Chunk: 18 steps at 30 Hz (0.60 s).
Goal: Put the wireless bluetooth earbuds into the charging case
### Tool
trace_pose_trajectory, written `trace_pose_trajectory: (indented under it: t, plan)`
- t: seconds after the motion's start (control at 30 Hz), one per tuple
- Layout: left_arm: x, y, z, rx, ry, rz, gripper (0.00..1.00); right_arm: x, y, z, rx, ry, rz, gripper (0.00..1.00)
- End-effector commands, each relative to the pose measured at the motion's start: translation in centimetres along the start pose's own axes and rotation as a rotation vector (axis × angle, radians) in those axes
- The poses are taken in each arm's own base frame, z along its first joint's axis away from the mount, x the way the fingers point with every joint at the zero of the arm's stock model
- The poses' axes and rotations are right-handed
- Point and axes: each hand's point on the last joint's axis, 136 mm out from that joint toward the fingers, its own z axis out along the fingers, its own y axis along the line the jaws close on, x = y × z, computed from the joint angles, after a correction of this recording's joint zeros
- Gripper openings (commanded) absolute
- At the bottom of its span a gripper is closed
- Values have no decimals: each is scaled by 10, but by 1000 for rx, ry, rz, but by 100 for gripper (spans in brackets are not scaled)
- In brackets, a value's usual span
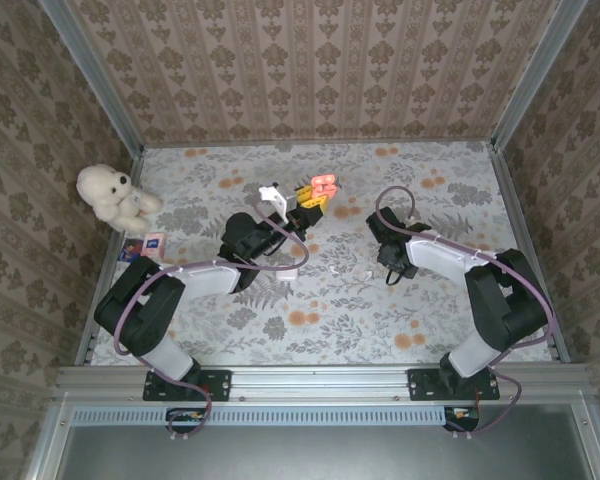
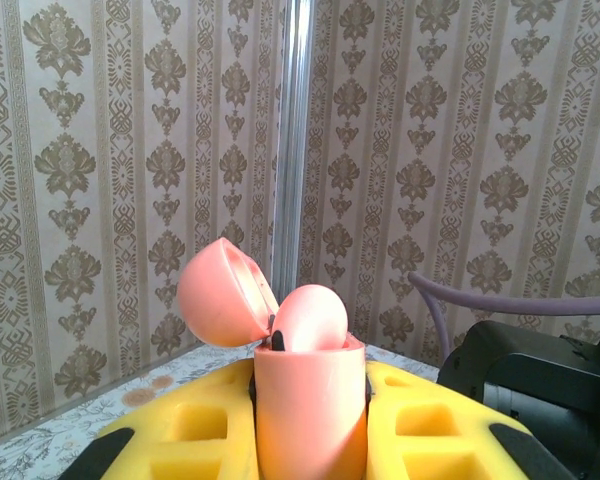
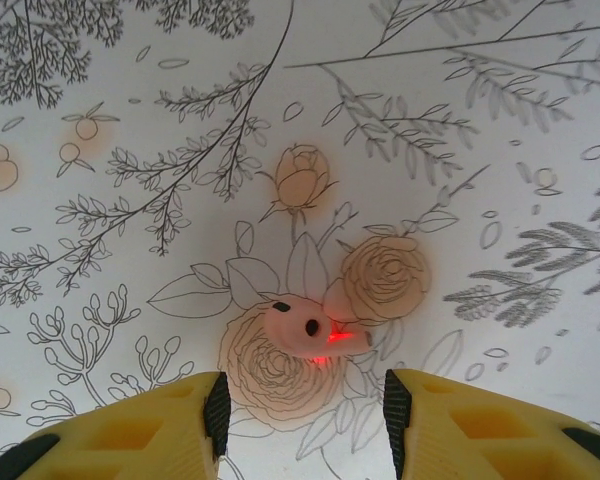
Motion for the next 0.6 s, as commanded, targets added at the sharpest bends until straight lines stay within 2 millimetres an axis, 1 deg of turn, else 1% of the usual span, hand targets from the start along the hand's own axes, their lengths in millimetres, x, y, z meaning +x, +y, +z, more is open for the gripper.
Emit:
trace_pose_trajectory:
  t: [0.0,0.17,0.4,0.57]
  plan:
    - [-23,-6,-4,27,-61,5,0,6,5,13,-32,37,-26,48]
    - [-22,-5,-3,29,-61,3,0,3,8,18,-41,42,-68,48]
    - [-23,-5,-1,31,-63,2,0,-4,-3,21,14,60,-61,48]
    - [-23,-5,0,31,-65,2,0,-5,4,23,9,80,-82,46]
